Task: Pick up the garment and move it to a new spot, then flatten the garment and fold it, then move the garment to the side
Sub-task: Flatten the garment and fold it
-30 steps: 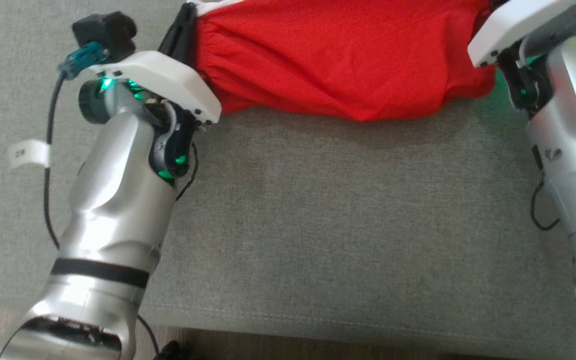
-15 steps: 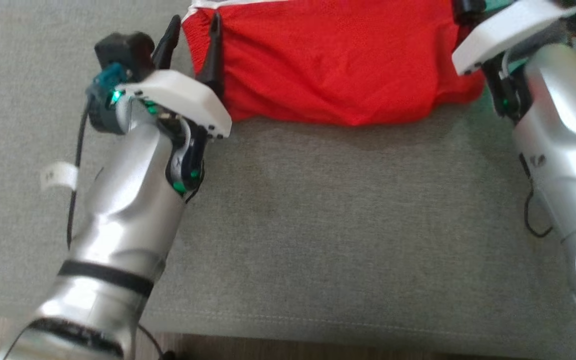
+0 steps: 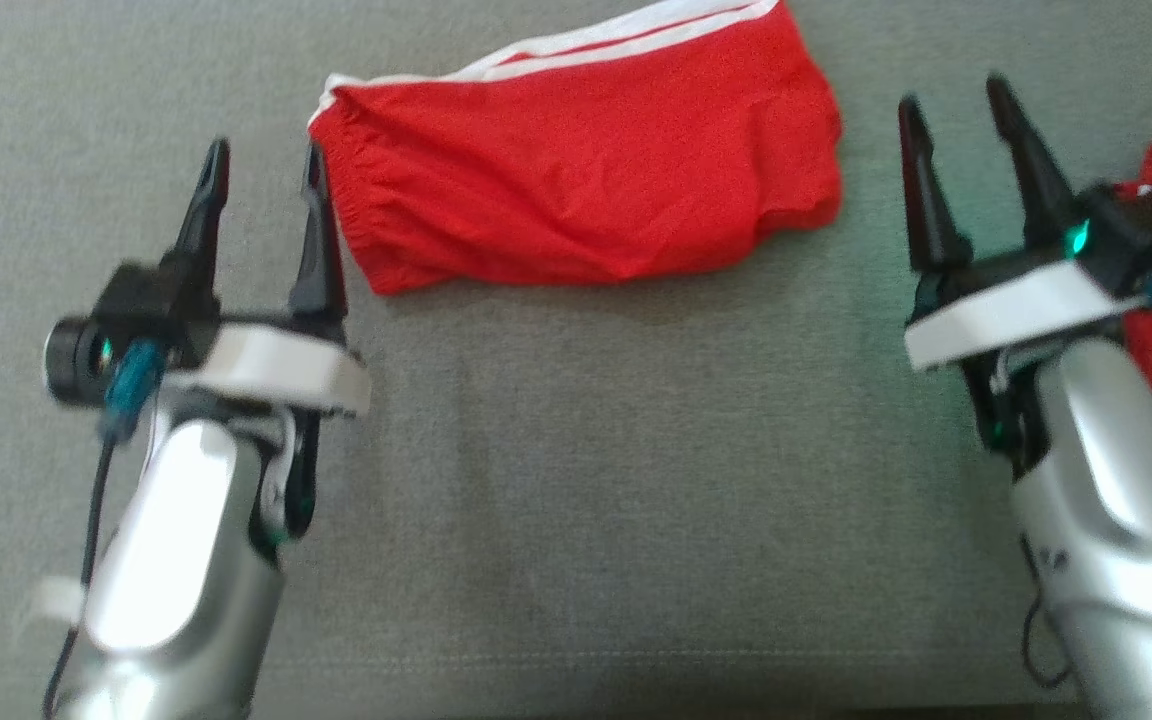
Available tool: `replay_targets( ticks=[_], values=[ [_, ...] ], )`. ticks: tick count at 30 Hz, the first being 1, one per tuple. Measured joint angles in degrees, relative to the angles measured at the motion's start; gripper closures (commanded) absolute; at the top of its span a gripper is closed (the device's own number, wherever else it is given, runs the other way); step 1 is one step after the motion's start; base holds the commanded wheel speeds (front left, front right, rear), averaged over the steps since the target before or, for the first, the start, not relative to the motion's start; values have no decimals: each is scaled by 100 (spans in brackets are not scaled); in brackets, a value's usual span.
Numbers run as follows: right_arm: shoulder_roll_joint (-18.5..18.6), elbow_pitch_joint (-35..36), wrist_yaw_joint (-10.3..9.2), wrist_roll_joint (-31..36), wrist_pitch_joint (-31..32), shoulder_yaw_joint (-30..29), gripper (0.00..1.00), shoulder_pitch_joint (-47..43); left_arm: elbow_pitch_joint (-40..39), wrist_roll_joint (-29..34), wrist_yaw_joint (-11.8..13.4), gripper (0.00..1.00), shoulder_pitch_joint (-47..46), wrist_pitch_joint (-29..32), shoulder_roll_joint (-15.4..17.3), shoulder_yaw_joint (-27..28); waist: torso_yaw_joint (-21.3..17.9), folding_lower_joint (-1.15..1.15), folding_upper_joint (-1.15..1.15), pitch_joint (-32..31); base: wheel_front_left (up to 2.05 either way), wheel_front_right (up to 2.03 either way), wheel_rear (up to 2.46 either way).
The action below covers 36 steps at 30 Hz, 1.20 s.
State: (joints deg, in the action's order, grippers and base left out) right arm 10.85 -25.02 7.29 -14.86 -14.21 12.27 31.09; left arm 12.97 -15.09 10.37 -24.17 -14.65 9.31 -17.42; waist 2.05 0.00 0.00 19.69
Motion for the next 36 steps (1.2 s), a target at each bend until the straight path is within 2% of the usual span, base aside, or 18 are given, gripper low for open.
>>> replay_targets(
  ticks=[11,18,36],
  values=[
    [-409,1329,0,437,633,-583,0,-1582,-549,344,107,0,1078,-5,102,202,-189,0,0,-305,0,0,0],
    [-493,1963,0,595,949,-735,0,-1857,-590,394,92,0,1238,-5,82,328,-201,0,0,-306,0,0,0],
    [-531,2186,0,636,1317,-783,0,-1816,-616,559,-135,0,1174,-5,-81,504,-173,0,0,-64,0,0,0]
  ],
)
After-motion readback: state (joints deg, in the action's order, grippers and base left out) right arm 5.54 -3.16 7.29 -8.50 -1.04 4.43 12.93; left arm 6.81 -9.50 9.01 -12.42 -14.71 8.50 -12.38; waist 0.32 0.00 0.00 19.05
